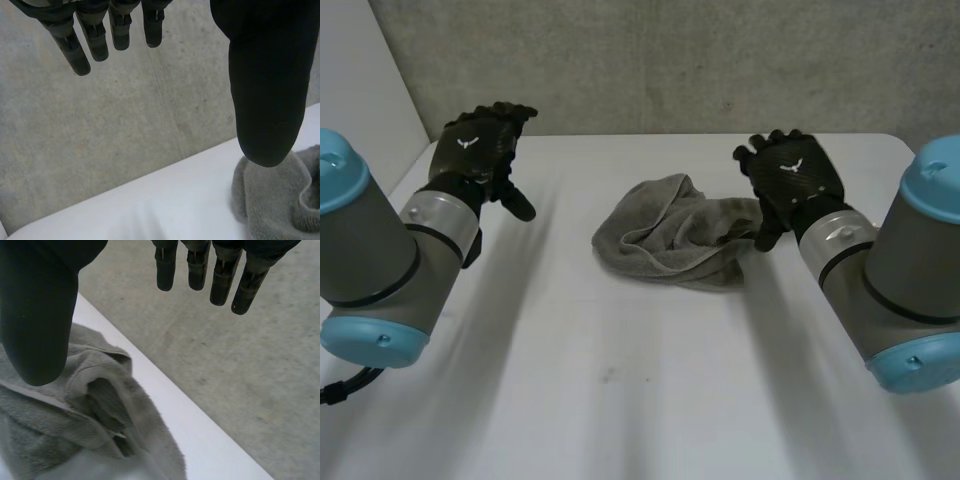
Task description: Fold the laundry
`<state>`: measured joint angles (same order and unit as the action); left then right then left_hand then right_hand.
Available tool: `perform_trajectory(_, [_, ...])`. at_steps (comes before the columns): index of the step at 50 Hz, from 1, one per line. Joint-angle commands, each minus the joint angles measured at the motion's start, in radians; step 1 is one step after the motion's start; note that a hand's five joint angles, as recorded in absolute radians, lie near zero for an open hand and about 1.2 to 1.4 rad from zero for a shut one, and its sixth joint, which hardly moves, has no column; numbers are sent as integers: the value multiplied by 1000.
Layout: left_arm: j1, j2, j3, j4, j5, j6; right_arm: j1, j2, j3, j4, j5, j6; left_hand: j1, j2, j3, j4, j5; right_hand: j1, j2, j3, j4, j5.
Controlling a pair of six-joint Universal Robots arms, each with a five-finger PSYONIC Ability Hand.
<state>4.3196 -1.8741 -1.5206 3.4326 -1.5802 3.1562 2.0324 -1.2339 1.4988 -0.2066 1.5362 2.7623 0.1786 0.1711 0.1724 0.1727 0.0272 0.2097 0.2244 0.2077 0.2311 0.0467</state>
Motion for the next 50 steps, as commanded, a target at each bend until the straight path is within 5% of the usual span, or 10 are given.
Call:
perform_trajectory(1, [-5,-59,-10,42,-3,1,0,151,-51,-72,-68,-4,23,31,29,29,0,-35,-50,-33,-57,-47])
perform_trajectory(10, [-15,-102,-7,43,0,-1,14,387,-273,-114,-62,-21,23,31,29,29,0,-16,-31,-14,-37,-28])
perform_trajectory(15, [-20,-100,-7,43,-1,1,15,525,-411,-139,-62,-112,23,31,29,29,0,477,462,479,456,466])
perform_trajectory(19, [-20,-102,-7,45,0,-1,25,573,-466,-180,-62,-232,23,31,29,29,0,1165,1150,1167,1143,1153])
perform_trajectory(21, [-20,-103,-7,45,2,-1,35,562,-466,-188,-61,-253,26,34,32,32,3,1187,1172,1189,1165,1175])
perform_trajectory(34, [-84,-237,74,83,120,-2,57,61,-253,-137,-53,-144,9,16,15,14,-15,1187,1172,1189,1165,1175])
perform_trajectory(50, [-207,-362,204,83,137,-77,121,-211,-246,67,-62,-55,26,34,32,32,3,1187,1172,1189,1165,1175])
